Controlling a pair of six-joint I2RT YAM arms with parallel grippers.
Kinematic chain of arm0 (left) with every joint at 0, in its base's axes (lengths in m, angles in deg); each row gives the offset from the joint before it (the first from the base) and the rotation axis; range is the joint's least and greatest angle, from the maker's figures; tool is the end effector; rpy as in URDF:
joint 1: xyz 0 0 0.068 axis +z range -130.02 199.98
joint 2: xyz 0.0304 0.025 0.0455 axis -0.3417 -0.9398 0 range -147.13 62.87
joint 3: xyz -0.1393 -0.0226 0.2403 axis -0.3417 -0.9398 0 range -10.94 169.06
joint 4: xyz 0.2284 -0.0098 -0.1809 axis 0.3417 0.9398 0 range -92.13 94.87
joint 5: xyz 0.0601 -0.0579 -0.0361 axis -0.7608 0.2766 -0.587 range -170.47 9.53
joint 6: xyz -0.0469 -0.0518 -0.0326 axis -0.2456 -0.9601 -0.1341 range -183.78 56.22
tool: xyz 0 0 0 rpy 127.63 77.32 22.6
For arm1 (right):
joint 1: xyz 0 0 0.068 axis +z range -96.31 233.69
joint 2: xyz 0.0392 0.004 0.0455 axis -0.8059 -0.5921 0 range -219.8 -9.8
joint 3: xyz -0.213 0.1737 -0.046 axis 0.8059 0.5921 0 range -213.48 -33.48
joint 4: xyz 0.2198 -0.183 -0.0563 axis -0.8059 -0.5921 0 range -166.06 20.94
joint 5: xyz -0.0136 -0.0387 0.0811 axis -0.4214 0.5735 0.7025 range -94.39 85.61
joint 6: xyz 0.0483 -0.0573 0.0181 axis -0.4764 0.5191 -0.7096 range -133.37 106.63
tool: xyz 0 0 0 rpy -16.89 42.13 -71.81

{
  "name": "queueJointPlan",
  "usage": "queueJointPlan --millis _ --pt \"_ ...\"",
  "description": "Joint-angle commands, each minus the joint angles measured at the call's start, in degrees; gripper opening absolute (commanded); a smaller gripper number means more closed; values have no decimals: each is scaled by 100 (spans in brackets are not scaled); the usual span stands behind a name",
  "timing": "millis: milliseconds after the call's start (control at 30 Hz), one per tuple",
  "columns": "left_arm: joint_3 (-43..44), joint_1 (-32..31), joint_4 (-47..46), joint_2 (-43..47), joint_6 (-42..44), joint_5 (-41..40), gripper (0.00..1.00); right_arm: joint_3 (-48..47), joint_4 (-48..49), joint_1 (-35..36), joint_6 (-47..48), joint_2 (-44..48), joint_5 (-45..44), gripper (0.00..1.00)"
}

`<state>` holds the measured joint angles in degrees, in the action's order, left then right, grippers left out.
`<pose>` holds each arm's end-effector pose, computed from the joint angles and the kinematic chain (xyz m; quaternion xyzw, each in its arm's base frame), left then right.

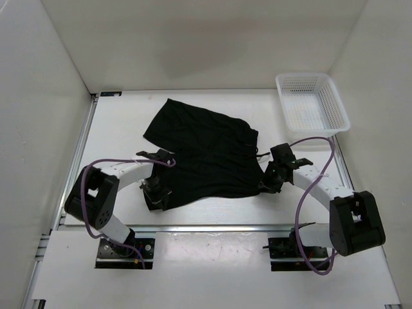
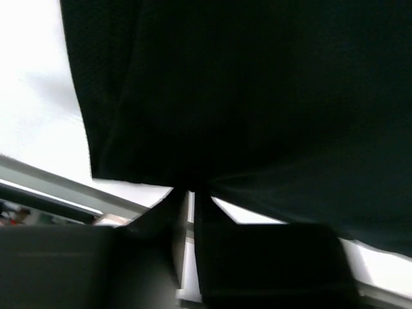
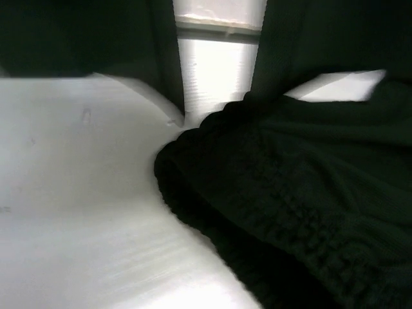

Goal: Fold and stack the shorts
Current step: Fold the shorts

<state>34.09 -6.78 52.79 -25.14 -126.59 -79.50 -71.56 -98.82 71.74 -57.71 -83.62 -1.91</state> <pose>0.2093 -0.1068 0.1003 0.3093 -0.9484 -0.0425 0.0547 0.2485 0.0840 0.1328 0.2177 0.9525 0.1279 0.1705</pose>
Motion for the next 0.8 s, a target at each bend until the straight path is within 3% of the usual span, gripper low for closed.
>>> queueJointPlan --millis 0,67,100,367,400,433,467,500,533,567,633,667,700,767 --pt "206 -13 -411 -523 92 -360 10 -85 278 15 -137 -106 165 24" --pt "400 91 -316 -700 216 -492 10 -147 86 15 -137 -106 25 4" --pt "601 145 -89 -700 277 -684 10 -207 -11 15 -137 -106 -28 0" --pt "849 356 677 565 401 -1143 10 160 -1023 15 -145 1159 -459 0" --pt "779 356 757 618 401 -1056 10 239 -1075 15 -215 1238 -407 6" --pt "726 356 757 670 401 -942 10 319 -1076 15 -216 1369 -354 24" --pt "674 356 757 732 401 -880 10 467 -1076 15 -268 1423 -301 34" --pt "673 356 757 732 401 -810 16 521 -1076 15 -338 1423 -301 45" --pt "525 356 757 732 401 -705 25 521 -1076 15 -339 1493 -301 67" --pt "472 356 757 785 401 -652 33 591 -1076 15 -391 1546 -301 77" --pt "384 356 705 785 401 -651 60 592 -1129 15 -444 1546 -379 85" --pt "305 356 705 785 401 -599 89 592 -1129 15 -444 1546 -432 85" --pt "304 356 705 785 401 -598 95 531 -1129 15 -444 1546 -433 85" --pt "155 356 643 785 339 -493 98 478 -1129 15 -444 1546 -433 85"
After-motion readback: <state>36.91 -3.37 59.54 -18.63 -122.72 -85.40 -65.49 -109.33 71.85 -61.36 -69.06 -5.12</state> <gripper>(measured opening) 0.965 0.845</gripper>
